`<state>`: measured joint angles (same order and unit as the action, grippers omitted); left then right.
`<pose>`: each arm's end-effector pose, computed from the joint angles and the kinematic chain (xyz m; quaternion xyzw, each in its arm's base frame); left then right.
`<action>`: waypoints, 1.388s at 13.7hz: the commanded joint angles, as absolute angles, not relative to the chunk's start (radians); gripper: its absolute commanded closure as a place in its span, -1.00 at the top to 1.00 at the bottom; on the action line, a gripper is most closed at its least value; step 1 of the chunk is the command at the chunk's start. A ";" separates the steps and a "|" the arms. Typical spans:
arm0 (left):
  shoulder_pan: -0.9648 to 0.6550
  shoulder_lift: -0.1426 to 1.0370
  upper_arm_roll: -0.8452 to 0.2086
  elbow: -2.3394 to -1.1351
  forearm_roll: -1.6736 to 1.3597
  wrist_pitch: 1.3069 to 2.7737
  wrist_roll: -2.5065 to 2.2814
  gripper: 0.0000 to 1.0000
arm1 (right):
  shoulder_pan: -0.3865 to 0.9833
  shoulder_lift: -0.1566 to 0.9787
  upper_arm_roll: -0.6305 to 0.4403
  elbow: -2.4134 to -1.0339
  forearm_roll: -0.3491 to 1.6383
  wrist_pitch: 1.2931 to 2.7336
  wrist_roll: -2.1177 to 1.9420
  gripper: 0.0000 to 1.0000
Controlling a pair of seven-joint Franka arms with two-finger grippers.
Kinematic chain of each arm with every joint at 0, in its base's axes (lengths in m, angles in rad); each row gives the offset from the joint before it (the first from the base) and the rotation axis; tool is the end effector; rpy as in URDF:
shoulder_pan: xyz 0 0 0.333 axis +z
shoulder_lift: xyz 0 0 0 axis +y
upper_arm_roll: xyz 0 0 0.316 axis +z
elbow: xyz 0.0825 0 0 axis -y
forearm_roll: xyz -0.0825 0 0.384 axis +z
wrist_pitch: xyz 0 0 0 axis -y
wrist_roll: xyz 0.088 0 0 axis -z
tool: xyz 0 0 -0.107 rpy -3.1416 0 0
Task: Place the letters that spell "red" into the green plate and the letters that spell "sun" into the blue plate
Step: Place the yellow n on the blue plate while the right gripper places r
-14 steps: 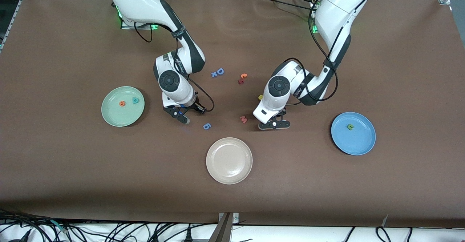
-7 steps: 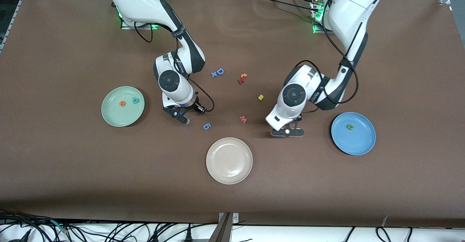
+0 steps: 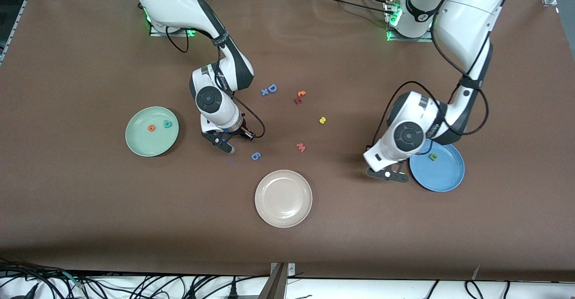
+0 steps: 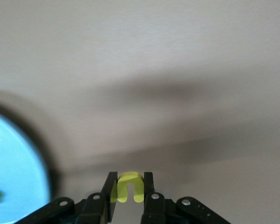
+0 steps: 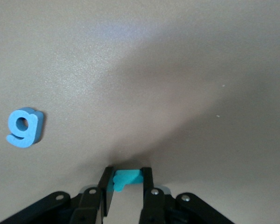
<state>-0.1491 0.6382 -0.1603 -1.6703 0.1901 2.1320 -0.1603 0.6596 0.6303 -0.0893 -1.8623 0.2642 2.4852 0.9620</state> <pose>0.6371 -0.1842 0.2240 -0.9890 0.1196 0.0737 0.0456 0.5363 0.3458 0.1773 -0.9562 0.2877 0.0378 0.0386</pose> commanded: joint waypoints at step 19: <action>0.120 0.623 -0.170 -1.635 0.209 2.074 0.342 1.00 | 0.381 0.534 -0.479 -1.927 0.273 2.005 -0.047 -0.50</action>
<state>0.1040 0.6186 -0.1569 -1.6524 0.1903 2.0832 0.3353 0.3923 0.5025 -0.4856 -1.9306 0.2638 1.9803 0.0050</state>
